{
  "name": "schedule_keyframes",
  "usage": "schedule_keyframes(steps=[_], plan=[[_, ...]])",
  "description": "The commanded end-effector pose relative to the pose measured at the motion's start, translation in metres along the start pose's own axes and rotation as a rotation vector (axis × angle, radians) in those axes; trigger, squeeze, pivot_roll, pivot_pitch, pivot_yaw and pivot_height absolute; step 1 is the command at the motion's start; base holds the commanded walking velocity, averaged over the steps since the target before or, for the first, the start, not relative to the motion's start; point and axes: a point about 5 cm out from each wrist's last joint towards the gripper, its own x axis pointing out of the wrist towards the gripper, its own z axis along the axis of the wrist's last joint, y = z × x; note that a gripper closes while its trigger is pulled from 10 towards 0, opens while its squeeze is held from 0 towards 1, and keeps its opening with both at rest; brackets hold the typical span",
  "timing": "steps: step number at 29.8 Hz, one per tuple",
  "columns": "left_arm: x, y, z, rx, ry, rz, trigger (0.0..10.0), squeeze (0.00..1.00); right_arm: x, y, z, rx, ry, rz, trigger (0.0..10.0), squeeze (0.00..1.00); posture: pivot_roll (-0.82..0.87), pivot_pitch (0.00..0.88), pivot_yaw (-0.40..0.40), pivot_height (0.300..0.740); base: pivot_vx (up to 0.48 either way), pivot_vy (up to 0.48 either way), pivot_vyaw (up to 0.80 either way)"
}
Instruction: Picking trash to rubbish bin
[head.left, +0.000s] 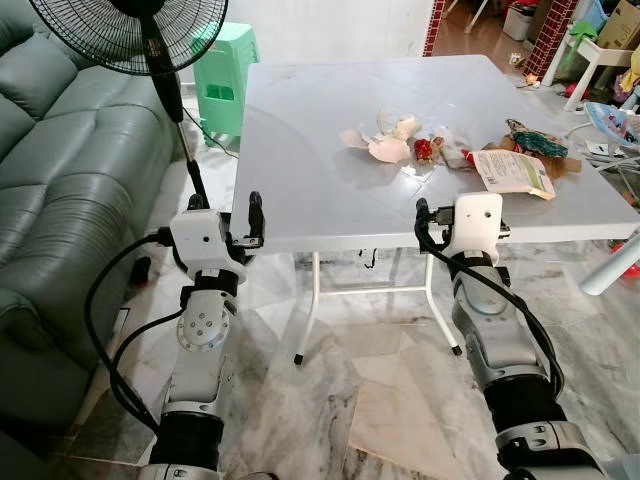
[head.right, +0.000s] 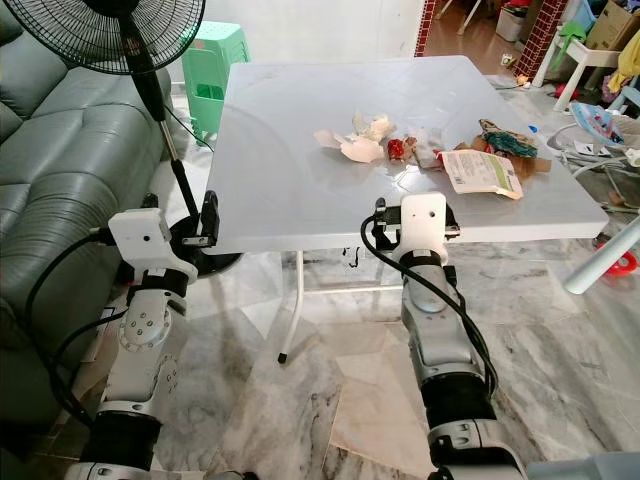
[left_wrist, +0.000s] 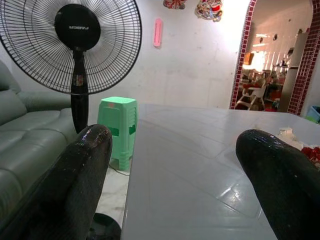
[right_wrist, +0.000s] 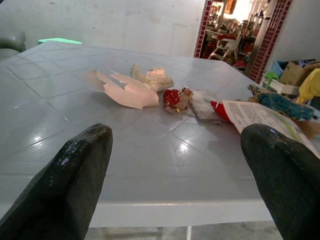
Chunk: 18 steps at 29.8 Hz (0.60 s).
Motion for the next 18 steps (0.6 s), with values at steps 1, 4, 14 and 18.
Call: schedule_keyframes(steps=[1, 4, 14, 18], plan=[[0.006, -0.003, 0.004, -0.031, -0.014, -0.02, 10.0, 0.0, 0.001, -0.004, 0.001, 0.043, -0.006, -0.033, 10.0, 0.0, -0.07, 0.008, 0.029, 0.74, 0.0, 0.0, 0.0], [0.008, -0.004, 0.003, -0.037, -0.009, -0.039, 10.0, 0.0, 0.0, -0.008, 0.0, 0.056, -0.012, -0.069, 10.0, 0.0, -0.08, 0.005, 0.043, 0.74, 0.0, 0.0, 0.0], [0.02, -0.025, -0.004, -0.082, 0.021, -0.146, 10.0, 0.0, -0.008, -0.026, 0.004, 0.068, -0.04, -0.1, 10.0, 0.0, -0.18, 0.0, 0.123, 0.74, 0.0, 0.0, 0.0], [0.024, -0.034, -0.006, -0.127, 0.038, -0.191, 10.0, 0.0, -0.015, -0.031, -0.001, 0.059, -0.026, -0.128, 10.0, 0.0, -0.21, 0.0, 0.133, 0.74, 0.0, 0.0, 0.0]])
